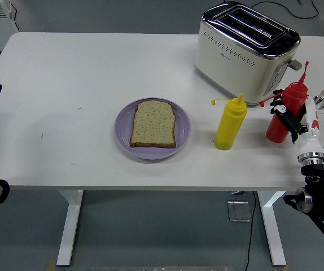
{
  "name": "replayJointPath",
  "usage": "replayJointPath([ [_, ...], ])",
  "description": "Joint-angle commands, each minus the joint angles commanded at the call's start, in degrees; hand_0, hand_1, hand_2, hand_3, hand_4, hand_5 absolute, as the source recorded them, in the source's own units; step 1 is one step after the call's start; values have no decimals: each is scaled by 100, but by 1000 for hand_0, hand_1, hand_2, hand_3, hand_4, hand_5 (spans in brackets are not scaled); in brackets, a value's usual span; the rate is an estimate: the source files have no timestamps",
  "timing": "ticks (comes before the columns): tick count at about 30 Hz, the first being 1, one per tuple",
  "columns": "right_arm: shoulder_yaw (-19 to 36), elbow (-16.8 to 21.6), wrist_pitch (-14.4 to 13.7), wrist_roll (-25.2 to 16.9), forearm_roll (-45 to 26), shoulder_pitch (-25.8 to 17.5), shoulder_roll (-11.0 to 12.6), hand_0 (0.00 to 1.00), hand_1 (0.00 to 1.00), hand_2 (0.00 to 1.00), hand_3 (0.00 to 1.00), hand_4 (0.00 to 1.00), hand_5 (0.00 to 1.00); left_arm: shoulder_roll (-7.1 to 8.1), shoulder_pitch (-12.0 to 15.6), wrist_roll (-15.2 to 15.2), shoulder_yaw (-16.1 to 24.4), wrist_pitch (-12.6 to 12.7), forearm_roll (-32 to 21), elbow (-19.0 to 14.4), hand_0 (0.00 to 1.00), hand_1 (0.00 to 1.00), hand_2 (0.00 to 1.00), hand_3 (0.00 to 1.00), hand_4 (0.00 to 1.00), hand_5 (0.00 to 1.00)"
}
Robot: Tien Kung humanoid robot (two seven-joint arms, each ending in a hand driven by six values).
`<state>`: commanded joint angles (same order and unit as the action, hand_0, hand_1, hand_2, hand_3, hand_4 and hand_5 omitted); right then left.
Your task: Pick up the cup,pour liquid into bread,place the cup on the desk
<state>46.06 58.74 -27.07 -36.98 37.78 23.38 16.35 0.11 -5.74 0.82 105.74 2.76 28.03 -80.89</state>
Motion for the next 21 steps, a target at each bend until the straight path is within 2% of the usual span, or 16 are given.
replayJointPath([
  [21, -22, -416, -19, 0, -128, 103, -140, 321, 251, 329, 409, 393, 407, -7, 0, 3, -6, 1, -3, 0, 795, 751, 753, 711, 513, 996],
])
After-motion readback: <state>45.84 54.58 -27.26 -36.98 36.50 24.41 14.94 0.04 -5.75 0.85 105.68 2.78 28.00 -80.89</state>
